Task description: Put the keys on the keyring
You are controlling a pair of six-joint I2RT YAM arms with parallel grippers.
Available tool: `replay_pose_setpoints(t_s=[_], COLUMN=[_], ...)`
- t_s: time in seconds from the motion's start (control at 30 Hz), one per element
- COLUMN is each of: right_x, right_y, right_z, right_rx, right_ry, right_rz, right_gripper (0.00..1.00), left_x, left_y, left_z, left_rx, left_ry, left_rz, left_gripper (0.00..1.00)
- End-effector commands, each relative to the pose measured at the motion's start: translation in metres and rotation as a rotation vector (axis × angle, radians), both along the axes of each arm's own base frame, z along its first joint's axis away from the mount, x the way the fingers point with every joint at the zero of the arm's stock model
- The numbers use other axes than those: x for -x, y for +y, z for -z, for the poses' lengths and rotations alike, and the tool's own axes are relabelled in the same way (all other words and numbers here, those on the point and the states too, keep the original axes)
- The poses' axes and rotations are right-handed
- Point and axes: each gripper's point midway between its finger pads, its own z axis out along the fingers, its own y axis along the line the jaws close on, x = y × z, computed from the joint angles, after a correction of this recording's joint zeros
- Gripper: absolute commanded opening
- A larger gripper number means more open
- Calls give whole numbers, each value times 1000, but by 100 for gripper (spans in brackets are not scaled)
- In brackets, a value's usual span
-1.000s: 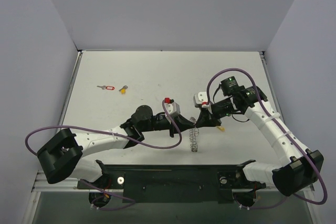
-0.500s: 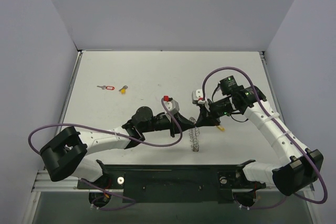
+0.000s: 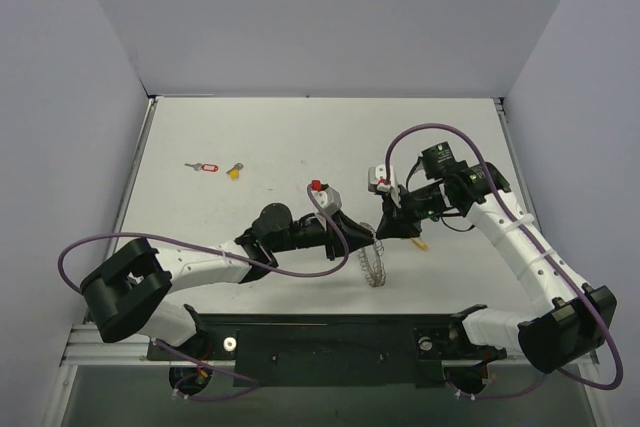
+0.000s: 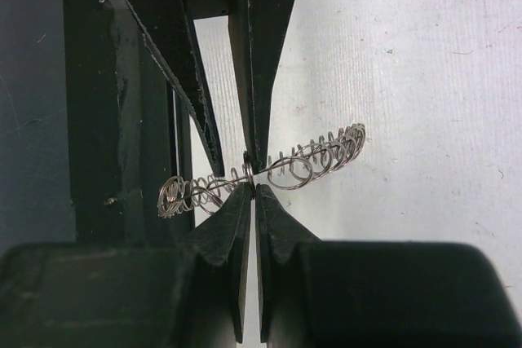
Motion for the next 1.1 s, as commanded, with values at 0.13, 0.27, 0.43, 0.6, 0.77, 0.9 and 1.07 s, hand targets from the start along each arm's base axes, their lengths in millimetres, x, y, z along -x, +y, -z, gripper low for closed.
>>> replay_pose_setpoints(t_s=[0.13, 0.27, 0.43, 0.6, 0.77, 0.9, 1.07], right_x=[0, 2, 4, 11, 16, 18, 18], right_y=[0, 0, -5, -9, -12, -13, -13], right_z=[-9, -6, -4, -4, -4, -3, -3], right_rx=[-44, -47, -20, -7, 4, 10, 8], right_ry=[16, 30, 3, -10, -11, -12, -13], right_rz=[-8, -14, -36, -87, -115, -123, -128], right_gripper=[0, 0, 0, 0, 0, 0, 0], left_x=[1, -2, -12, -17, -10, -7, -2], left_y=[1, 4, 16, 26, 26, 16, 0], left_z=[-9, -12, -10, -11, -19, -22, -30], left_rx=[47, 54, 8, -90, -83, -78, -48], left_ry=[-33, -37, -92, -197, -289, -308, -331], left_rz=[13, -2, -59, -79, -27, 16, 67], left_gripper=[34, 39, 41, 42, 43, 42, 43])
